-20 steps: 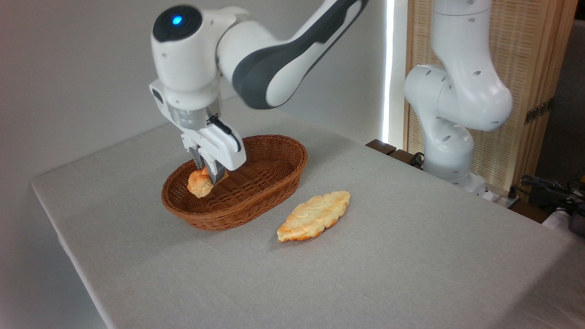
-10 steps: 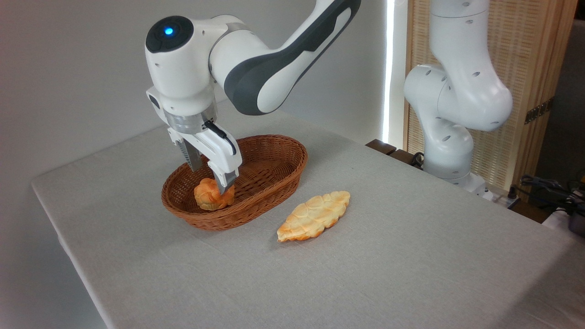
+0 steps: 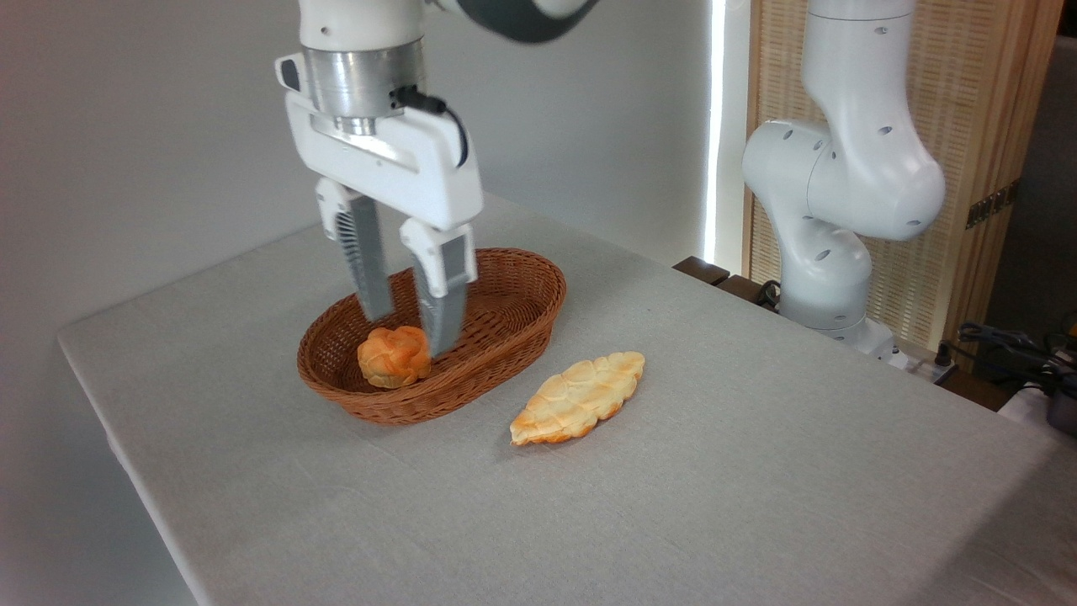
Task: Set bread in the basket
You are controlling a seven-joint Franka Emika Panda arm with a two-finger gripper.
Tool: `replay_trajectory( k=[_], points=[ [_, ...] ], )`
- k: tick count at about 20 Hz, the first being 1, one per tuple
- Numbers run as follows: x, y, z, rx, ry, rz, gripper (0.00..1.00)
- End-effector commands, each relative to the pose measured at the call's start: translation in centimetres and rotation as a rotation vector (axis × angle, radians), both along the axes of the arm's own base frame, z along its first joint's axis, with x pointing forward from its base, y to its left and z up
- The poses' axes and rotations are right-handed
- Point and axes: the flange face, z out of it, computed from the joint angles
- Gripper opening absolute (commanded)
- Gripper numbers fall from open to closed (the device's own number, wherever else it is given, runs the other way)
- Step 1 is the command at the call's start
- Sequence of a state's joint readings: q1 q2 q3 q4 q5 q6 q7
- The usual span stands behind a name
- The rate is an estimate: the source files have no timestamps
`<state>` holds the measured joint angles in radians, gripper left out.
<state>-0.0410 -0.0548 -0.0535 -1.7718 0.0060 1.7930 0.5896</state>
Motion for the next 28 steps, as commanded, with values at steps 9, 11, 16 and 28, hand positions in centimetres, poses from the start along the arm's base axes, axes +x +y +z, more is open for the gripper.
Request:
replay_trajectory(
  k=[9,11,16,28],
  points=[
    [-0.4,1.7,4.3,-0.021,0.070,0.018,1.00],
    [-1.0,1.3,4.6,-0.019,0.114,-0.007,1.00],
    [-0.9,1.8,4.5,-0.019,0.110,-0.114,1.00],
    [-0.2,1.2,3.9,-0.039,0.052,-0.062,1.00]
  ],
)
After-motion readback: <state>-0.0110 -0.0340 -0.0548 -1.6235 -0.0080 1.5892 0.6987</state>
